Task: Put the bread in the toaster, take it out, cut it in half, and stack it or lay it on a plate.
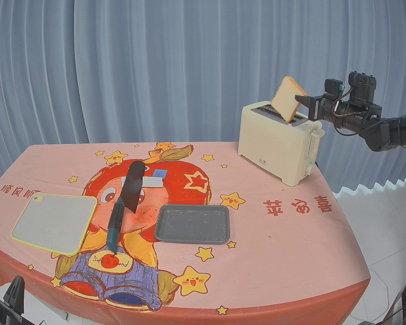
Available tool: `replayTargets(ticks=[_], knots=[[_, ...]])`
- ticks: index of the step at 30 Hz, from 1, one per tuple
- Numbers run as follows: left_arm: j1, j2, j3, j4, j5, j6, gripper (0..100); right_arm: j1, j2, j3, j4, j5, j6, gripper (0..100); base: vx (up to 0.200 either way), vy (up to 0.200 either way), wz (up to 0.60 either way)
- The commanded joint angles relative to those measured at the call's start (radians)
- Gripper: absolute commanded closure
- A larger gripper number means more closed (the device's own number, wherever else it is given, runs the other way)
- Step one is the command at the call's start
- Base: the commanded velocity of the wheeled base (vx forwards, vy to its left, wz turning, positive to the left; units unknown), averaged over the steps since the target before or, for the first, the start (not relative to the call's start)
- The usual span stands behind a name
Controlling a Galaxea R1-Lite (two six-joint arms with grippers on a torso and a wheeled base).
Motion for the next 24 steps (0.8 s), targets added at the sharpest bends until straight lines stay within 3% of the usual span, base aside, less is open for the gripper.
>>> replayTargets(ticks=[1, 24], knots=[[0.0, 0.001, 0.018, 0.0, 0.0, 0.0, 100, -0.004, 0.011, -0.006, 0.0, 0.001, 0.0, 100, 0.0, 0.0, 0.0], [0.0, 0.001, 0.018, 0.0, 0.0, 0.0, 100, -0.013, 0.052, -0.074, 0.0, -0.001, 0.0, 100, 0.0, 0.0, 0.0]])
